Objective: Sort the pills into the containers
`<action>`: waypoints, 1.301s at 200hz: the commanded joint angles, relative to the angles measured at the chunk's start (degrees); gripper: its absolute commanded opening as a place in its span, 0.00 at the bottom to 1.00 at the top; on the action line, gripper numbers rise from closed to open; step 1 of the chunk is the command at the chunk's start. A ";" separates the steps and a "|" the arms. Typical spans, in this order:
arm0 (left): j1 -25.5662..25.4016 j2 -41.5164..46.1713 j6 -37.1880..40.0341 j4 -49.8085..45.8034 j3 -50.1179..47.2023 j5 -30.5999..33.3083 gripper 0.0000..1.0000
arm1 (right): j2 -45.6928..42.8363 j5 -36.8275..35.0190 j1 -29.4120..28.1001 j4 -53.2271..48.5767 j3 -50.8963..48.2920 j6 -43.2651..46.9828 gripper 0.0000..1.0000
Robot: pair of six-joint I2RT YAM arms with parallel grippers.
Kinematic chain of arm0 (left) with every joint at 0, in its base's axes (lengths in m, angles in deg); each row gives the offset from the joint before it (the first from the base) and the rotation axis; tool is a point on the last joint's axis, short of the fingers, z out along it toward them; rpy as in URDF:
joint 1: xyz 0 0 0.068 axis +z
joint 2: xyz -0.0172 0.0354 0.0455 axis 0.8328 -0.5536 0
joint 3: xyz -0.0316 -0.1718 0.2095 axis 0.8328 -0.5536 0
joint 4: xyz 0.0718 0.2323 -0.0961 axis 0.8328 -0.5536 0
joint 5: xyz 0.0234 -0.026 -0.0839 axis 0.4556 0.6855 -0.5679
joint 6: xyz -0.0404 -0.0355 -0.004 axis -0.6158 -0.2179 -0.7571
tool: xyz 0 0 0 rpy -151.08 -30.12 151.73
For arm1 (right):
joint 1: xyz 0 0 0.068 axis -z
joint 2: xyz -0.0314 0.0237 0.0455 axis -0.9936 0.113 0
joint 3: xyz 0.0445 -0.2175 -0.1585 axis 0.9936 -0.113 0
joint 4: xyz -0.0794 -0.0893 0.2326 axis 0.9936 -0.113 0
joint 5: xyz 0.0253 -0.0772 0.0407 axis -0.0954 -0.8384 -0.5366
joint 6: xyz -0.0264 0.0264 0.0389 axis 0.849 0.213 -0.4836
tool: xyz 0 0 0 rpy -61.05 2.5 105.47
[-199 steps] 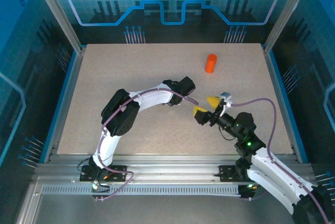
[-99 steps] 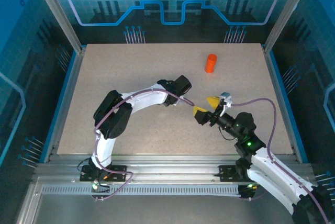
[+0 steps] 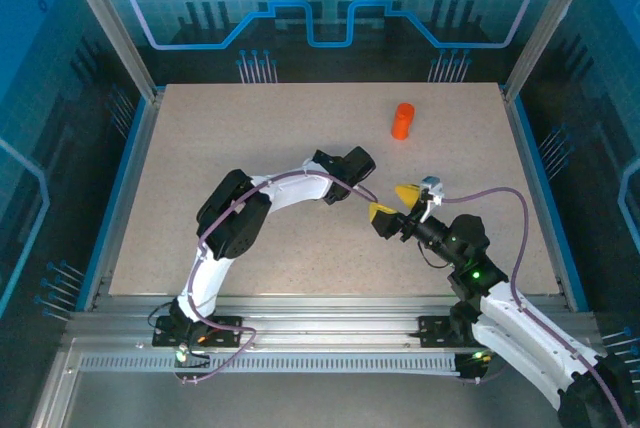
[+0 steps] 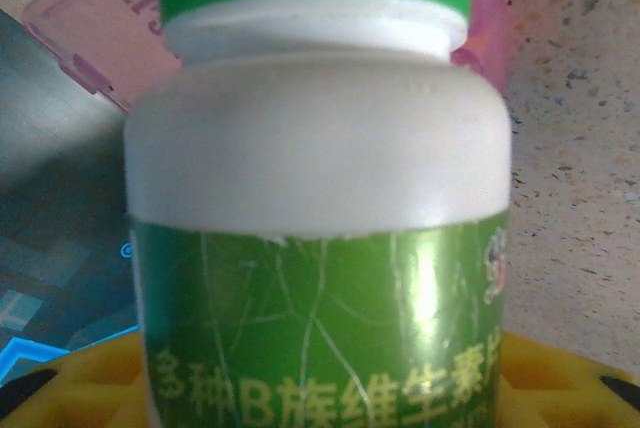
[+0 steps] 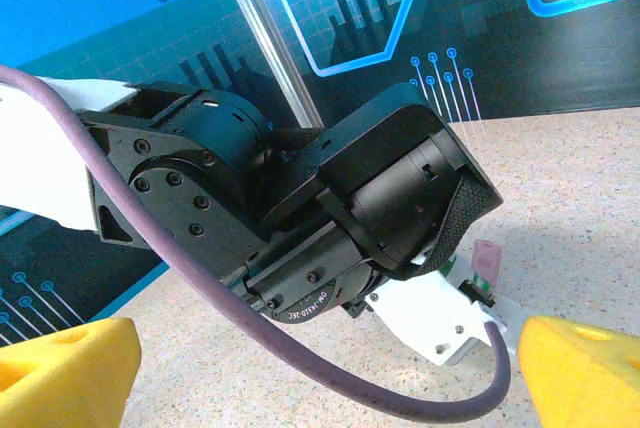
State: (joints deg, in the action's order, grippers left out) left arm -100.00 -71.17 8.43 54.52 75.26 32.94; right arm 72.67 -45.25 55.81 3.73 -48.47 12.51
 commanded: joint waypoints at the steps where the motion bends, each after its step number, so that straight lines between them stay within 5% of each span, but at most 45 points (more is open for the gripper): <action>1: 0.95 1.96 -1.00 -4.84 -1.11 -4.82 0.00 | -0.86 0.84 0.57 2.79 -0.74 -0.49 0.98; 59: 3.52 8.77 -7.57 -8.16 -4.52 -12.30 0.00 | -0.83 1.01 0.63 2.99 -0.79 -0.84 0.98; 130: 6.08 6.31 -17.54 -7.90 -0.24 -17.11 0.00 | 0.17 1.11 0.64 3.43 -0.89 -0.75 0.98; 260: 6.45 9.60 -21.64 -8.56 -1.98 -21.02 0.00 | 1.84 1.33 0.64 4.48 -0.94 -1.10 0.98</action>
State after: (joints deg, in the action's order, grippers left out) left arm -93.67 -64.51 -11.11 47.61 73.40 14.05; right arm 74.40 -44.03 55.94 5.39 -48.97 11.94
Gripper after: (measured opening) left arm 0.511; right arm 0.976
